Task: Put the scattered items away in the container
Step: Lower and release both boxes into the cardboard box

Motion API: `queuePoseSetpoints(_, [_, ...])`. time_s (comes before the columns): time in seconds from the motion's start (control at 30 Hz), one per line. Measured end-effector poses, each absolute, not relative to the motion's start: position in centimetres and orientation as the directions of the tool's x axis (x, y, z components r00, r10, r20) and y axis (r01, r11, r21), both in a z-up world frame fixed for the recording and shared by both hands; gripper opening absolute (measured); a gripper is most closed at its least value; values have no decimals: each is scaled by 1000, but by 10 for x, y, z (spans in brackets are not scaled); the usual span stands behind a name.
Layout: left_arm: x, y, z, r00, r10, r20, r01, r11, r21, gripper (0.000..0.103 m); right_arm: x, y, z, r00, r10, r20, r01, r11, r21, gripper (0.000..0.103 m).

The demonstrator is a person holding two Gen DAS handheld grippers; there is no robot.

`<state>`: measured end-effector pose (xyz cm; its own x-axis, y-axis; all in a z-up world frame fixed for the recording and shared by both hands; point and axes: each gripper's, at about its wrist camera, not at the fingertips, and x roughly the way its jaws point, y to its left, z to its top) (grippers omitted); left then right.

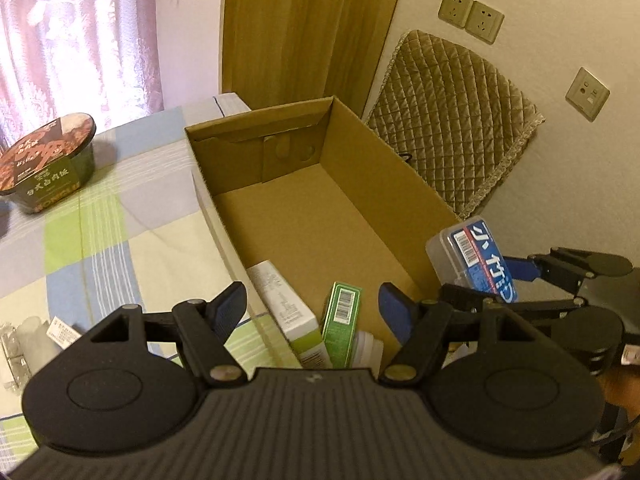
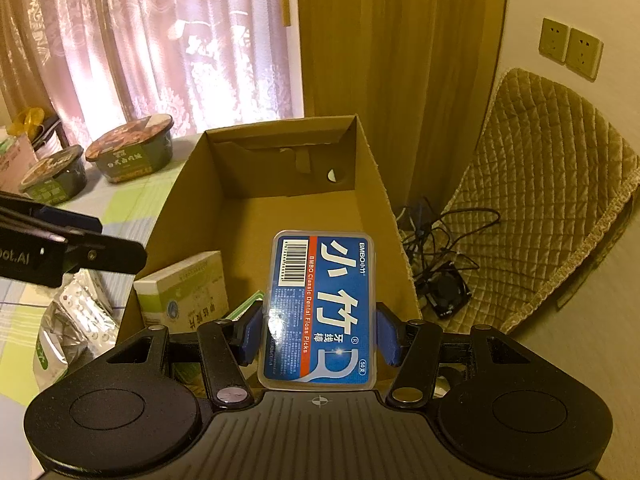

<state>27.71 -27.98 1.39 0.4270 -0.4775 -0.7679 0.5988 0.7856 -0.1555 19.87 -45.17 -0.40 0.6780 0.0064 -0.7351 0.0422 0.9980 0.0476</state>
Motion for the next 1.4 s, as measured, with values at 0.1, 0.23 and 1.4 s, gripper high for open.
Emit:
queuePoseSetpoints(0.1, [276, -275, 12, 427, -471, -772, 594, 790, -153, 69, 201, -449, -4, 676, 10, -737, 35, 998, 45, 59])
queuePoseSetpoints(0.23, [274, -271, 12, 428, -464, -775, 596, 790, -144, 70, 203, -445, -4, 676, 13, -737, 27, 999, 43, 59])
queuePoseSetpoints(1.4, [250, -213, 9, 432, -425, -795, 555, 821, -137, 78, 173, -430, 17, 736, 1, -677, 46, 998, 52, 95])
